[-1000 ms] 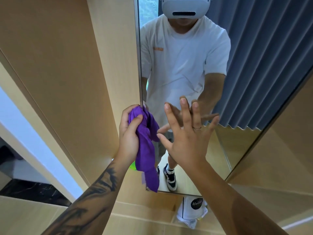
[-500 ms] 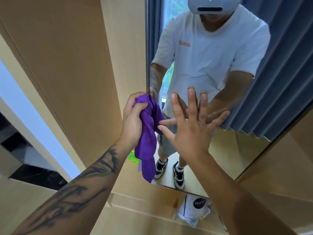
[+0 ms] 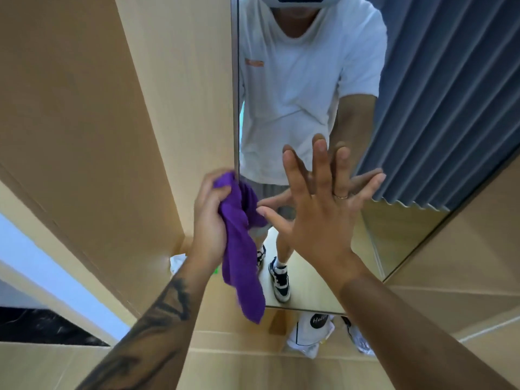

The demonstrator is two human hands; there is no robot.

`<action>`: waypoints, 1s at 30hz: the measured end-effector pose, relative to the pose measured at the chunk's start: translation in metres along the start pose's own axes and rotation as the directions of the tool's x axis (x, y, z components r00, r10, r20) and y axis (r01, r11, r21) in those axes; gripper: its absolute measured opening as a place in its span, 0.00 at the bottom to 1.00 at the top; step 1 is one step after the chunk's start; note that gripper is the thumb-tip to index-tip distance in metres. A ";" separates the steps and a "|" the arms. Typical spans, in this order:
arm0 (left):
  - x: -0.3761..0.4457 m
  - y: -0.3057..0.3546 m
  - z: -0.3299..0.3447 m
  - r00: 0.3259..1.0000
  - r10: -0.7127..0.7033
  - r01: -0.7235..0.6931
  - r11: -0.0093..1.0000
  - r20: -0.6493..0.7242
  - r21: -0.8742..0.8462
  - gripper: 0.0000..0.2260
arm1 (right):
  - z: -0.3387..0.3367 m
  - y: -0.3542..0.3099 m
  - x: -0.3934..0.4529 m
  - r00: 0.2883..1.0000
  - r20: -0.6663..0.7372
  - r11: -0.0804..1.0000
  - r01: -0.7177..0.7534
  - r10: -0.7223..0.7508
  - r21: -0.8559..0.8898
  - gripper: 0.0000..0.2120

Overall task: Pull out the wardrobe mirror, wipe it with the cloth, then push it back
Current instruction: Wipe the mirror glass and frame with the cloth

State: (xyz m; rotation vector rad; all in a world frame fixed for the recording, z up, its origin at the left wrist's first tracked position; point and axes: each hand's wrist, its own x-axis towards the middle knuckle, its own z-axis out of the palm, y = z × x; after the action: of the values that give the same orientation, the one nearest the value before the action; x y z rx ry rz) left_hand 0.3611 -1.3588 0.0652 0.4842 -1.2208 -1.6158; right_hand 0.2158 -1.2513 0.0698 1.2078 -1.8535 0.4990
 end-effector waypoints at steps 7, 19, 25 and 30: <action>-0.001 -0.010 -0.017 0.996 -0.070 0.066 0.995 0.051 0.071 0.12 | 0.002 0.002 -0.001 1.000 0.012 1.000 0.001 -0.001 0.002 0.47; -0.005 -0.014 -0.014 0.996 -0.075 0.076 0.997 0.053 -0.017 0.12 | 0.006 0.009 -0.002 1.000 0.011 1.000 0.015 -0.015 -0.016 0.50; -0.012 -0.023 -0.022 0.988 -0.149 0.147 0.988 0.044 0.039 0.11 | 0.010 0.010 -0.001 1.000 -0.022 1.000 0.018 -0.018 0.016 0.50; 0.005 -0.001 -0.008 0.997 0.031 -0.032 0.999 0.066 0.006 0.13 | 0.009 0.009 -0.001 1.000 -0.004 1.000 0.012 -0.012 0.005 0.50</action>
State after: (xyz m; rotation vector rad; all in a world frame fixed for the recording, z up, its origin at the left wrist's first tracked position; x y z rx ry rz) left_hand 0.3650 -1.3667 0.0621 0.4176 -1.2774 -1.6119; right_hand 0.2039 -1.2526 0.0646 1.2196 -1.8411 0.4990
